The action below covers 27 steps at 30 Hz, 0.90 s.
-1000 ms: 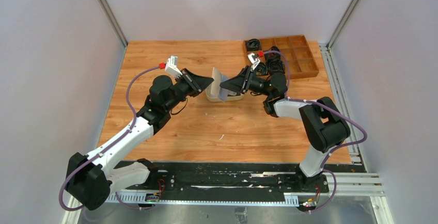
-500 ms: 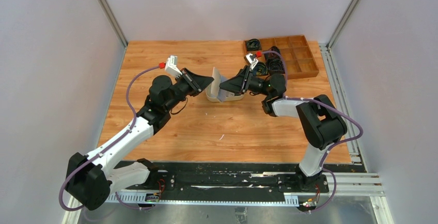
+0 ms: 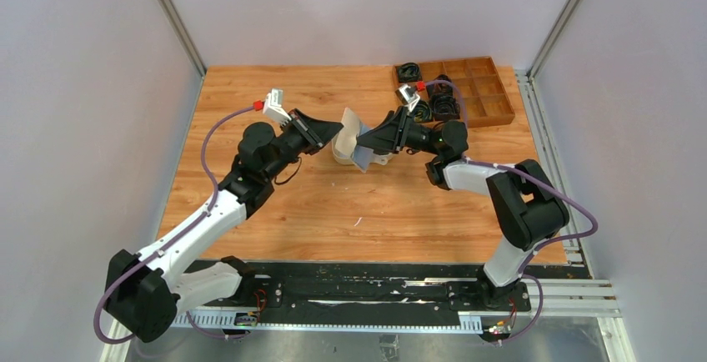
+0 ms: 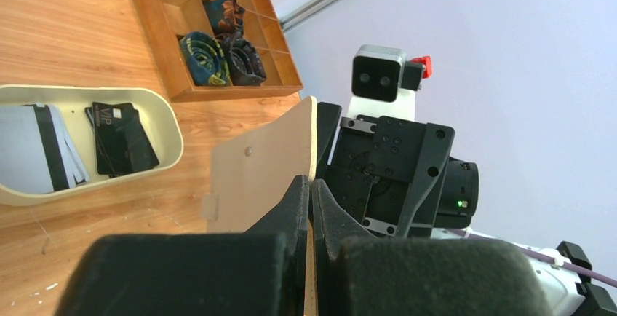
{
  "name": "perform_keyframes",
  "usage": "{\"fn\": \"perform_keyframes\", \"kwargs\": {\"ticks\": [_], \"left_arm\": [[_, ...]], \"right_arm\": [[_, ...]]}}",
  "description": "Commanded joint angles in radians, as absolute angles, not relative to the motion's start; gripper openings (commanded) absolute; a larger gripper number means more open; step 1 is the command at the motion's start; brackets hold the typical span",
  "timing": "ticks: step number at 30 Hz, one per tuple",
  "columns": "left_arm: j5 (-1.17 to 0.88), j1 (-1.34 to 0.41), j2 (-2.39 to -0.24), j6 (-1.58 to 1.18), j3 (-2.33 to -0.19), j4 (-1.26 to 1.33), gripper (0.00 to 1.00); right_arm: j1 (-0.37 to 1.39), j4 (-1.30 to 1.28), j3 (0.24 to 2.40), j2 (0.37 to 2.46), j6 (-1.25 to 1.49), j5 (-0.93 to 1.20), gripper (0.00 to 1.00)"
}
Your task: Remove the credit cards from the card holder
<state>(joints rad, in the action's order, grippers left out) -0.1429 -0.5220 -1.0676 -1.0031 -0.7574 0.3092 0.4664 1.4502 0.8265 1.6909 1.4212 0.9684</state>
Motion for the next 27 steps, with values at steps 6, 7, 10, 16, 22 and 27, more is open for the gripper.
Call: {"fn": "perform_keyframes", "kwargs": {"ticks": [6, 7, 10, 16, 22, 27], "left_arm": [[-0.12, -0.515, -1.057, -0.951, -0.757, 0.2, 0.0], [-0.123, -0.515, -1.061, -0.942, -0.766, 0.188, 0.0], [-0.141, -0.515, -1.073, -0.925, -0.788, 0.154, 0.0], [-0.191, -0.515, -1.11, -0.916, -0.815, 0.143, 0.03], [-0.202, -0.515, -1.114, -0.922, -0.823, 0.145, 0.03], [-0.211, -0.515, -1.119, -0.926, -0.825, 0.144, 0.11]], "right_arm": [[0.474, 1.528, 0.836, 1.642, 1.44, 0.986, 0.64], [0.474, 1.525, 0.836, 1.646, 1.441, 0.986, 0.62], [0.474, 1.525, 0.836, 1.656, 1.444, 0.984, 0.52], [0.474, 1.514, 0.844, 1.667, 1.442, 0.986, 0.25], [0.473, 1.49, 0.847, 1.679, 1.43, 0.99, 0.0], [0.474, 1.426, 0.848, 1.666, 1.387, 0.995, 0.0]]}}
